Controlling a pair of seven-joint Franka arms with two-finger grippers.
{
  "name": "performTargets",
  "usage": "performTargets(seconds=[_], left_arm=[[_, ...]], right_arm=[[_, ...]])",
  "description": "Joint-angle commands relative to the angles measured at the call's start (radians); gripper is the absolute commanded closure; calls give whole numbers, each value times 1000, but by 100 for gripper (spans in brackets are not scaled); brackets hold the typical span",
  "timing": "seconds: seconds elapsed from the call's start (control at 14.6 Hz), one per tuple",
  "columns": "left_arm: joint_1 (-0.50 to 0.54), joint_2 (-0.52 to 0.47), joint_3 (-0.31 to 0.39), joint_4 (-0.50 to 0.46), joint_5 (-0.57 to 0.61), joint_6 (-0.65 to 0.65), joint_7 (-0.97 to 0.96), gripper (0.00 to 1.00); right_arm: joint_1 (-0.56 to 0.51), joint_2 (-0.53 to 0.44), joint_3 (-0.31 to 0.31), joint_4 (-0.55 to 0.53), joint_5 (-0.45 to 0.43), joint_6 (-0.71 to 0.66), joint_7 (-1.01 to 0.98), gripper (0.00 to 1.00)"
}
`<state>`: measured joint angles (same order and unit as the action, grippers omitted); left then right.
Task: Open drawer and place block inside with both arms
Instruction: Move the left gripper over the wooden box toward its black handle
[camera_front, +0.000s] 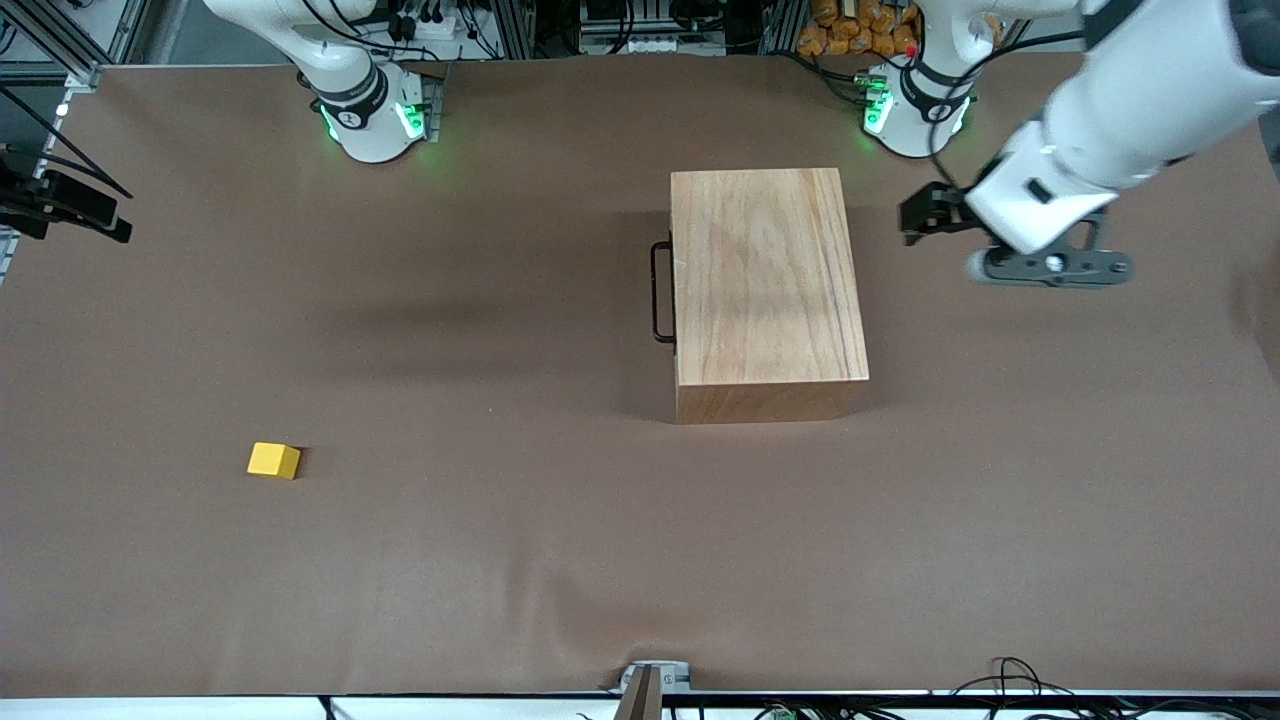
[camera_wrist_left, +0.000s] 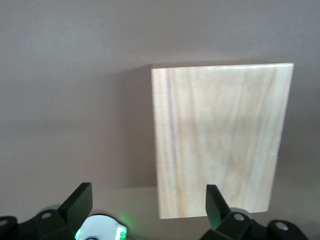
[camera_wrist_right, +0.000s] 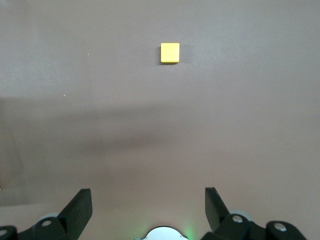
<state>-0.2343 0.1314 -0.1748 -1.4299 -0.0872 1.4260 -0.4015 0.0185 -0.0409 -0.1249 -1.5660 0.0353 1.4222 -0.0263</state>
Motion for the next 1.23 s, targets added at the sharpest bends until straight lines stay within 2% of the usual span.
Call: performTargets(seconds=[0.0, 0.27, 0.75, 0.96, 1.17], left_arm=[[-78, 53, 6, 43, -5, 30, -133, 0], [-198, 123, 6, 49, -2, 122, -350, 0], [-341, 241, 17, 85, 7, 241, -561, 0], [-411, 304, 20, 135, 46, 243, -663, 0], [-516, 369, 49, 158, 104, 316, -749, 0]], right_arm=[[-3, -2, 4, 0, -14, -9, -7, 0], [3, -1, 5, 0, -12, -9, 0, 0], [-2, -2, 5, 1, -11, -29, 0, 0], [-3, -2, 5, 0, -11, -29, -4, 0], [0, -1, 5, 0, -11, -23, -4, 0]])
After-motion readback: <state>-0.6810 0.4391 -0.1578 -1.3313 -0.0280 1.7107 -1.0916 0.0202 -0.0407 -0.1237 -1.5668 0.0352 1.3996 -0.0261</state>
